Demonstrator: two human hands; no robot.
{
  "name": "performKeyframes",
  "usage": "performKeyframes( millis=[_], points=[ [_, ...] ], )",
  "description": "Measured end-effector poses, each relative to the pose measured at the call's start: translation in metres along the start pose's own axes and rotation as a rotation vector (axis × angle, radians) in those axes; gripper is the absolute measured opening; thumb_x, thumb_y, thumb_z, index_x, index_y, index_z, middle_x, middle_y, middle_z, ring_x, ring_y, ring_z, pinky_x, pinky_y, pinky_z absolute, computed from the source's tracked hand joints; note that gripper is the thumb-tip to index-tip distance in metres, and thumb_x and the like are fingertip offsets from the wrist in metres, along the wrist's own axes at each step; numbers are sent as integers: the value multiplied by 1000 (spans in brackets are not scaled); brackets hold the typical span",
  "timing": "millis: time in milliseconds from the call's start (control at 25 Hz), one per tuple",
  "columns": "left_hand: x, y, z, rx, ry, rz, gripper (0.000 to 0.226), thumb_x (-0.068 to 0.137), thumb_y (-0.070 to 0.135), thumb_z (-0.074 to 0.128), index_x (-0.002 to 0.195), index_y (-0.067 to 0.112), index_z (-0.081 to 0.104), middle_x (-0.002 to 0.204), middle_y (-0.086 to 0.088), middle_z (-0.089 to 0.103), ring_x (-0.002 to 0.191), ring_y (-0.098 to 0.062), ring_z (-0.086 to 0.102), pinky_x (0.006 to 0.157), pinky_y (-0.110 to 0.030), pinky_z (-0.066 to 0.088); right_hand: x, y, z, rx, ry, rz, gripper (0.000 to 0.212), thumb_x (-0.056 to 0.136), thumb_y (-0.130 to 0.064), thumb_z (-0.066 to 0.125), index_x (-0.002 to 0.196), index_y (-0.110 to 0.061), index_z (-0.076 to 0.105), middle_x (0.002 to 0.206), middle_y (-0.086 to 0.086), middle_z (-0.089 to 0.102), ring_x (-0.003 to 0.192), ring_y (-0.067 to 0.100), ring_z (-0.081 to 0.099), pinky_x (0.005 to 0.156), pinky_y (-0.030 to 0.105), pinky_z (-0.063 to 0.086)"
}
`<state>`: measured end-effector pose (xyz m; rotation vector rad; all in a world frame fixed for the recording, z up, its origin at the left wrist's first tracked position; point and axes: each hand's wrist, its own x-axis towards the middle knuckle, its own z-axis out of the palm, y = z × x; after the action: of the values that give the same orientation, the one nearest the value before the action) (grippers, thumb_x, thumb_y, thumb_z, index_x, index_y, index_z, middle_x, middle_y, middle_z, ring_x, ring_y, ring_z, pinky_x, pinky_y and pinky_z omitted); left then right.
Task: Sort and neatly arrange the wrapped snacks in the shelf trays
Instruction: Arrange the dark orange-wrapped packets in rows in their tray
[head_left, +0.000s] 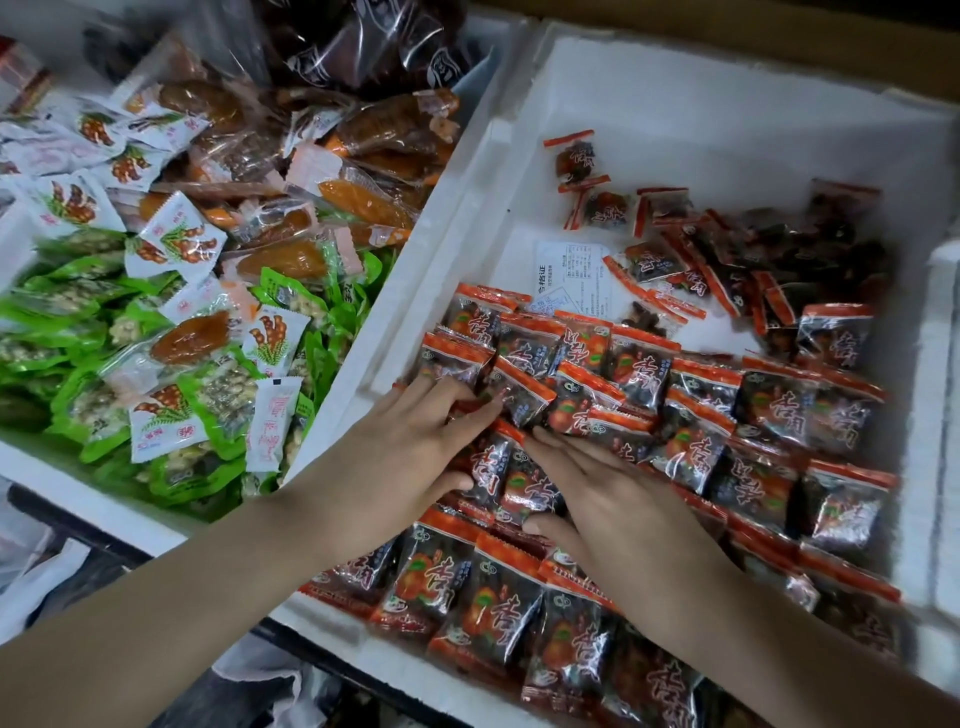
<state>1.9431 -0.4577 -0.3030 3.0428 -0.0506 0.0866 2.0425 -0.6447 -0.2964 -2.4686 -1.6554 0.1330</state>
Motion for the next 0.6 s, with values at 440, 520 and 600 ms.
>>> performKeyframes(
  millis=[440, 520, 600],
  points=[
    [54, 4, -23, -50, 49, 48, 50, 90, 44, 36, 130, 16, 50, 115, -4, 55, 108, -22, 53, 94, -41, 47, 2, 46, -27, 170, 190, 149, 40, 94, -37, 40, 123, -14, 54, 115, 0, 57, 105, 12, 56, 92, 22, 38],
    [89, 8, -24, -135, 51, 14, 49, 95, 43, 38, 136, 18, 44, 124, -5, 49, 117, -21, 46, 102, -37, 36, 15, 79, -33, 162, 252, 233, 39, 92, -28, 46, 126, -10, 52, 118, 6, 54, 111, 18, 52, 98, 27, 38],
    [130, 11, -15, -165, 31, -24, 50, 97, 40, 40, 142, 19, 35, 133, -4, 43, 124, -19, 38, 105, -32, 28, 27, 121, -34, 94, 254, 379, 43, 92, -19, 52, 132, -8, 45, 126, 12, 49, 118, 25, 45, 104, 33, 35]
  ],
)
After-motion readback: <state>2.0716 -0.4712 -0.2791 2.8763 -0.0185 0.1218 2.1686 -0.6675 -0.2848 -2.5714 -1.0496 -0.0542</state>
